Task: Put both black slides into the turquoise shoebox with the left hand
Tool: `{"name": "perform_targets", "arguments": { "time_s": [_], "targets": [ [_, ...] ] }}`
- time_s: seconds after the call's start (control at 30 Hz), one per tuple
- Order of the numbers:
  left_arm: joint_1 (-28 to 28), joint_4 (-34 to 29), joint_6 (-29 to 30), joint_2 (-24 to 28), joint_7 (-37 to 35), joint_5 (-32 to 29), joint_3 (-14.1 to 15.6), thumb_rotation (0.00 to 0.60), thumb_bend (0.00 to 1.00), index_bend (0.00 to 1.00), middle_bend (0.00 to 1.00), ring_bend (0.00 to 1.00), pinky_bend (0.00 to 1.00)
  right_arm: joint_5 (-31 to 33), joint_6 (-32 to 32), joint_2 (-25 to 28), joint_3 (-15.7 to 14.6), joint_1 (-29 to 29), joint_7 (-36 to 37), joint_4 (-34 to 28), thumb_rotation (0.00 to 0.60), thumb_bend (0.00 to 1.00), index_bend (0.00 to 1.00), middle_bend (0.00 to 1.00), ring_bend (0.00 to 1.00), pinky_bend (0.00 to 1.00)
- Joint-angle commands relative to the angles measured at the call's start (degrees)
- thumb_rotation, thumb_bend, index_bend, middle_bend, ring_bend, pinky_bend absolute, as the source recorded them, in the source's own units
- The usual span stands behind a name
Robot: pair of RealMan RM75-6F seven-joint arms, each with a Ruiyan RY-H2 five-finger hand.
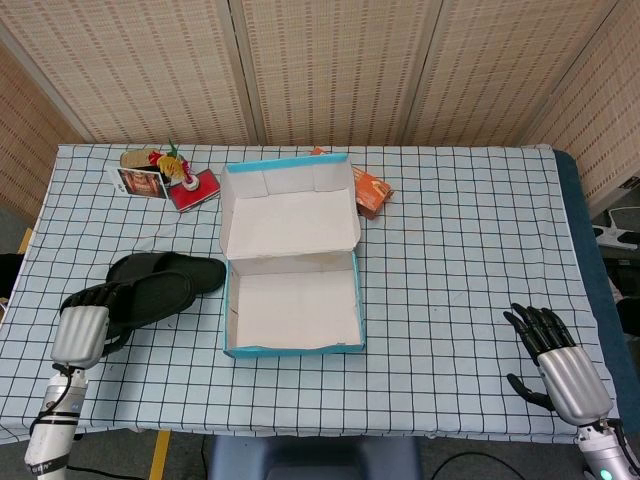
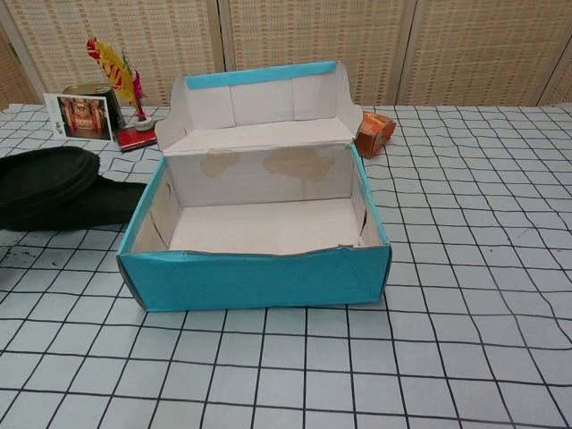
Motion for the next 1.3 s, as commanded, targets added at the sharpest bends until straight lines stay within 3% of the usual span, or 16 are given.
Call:
{"name": "perform_targets", "arguments": {
  "time_s": [0.03,0.3,0.57,0.77,1.0,1.3],
  "targets": [
    [-2.5,-6.5,0.9,2.3,0.2,4.6,-1.8,0.600,0.64,0.31,0.67,0.75,0.59,0.0,-0.2,-0.2,0.0,0.1,-0.3,0.0,0.600,0.18,0.00,0.00,0.00,0.00],
    [-10.2,-18.4,-7.0,1.6,1.6,-0.1,-7.7,0.600,0.64,0.31,0.67,0.75,0.59,0.6,-1.1,-0.2,0.2,0.5,0.0,0.0,0.600,0.18,0.00,0.00,0.00,0.00],
    [-18.4,-21.3,-13.5,-4.7,10.3,-10.1,-10.7,0.600,0.64,0.31,0.67,0.75,0.59,1.6,-1.5,0.1,0.6,0.7,0.9,0.2,0.600,0.18,0.00,0.00,0.00,0.00],
    [-23.6,-19.9,-16.8,-9.8,13.7,-16.0,-11.2,0.600,0.64,0.31,0.67,0.75,0.59,2.2,-1.8,0.3,0.7,0.9,1.7,0.3,0.600,0.18,0.00,0.00,0.00,0.00],
    [-28.8,-13.7,-18.5,-15.0,16.3,-20.4,-11.7,0.600,0.64,0.31,0.67,0.75,0.58,1.8,-2.2,0.5,0.4,1.1,2.4,0.4,0.600,0.18,0.00,0.00,0.00,0.00],
    [-31.3,-9.0,-18.5,-17.1,17.8,-25.6,-11.2,0.600,0.62,0.31,0.66,0.74,0.57,2.1,-2.8,0.5,0.3,1.3,2.3,0.5,0.600,0.18,0.00,0.00,0.00,0.00]
  ]
}}
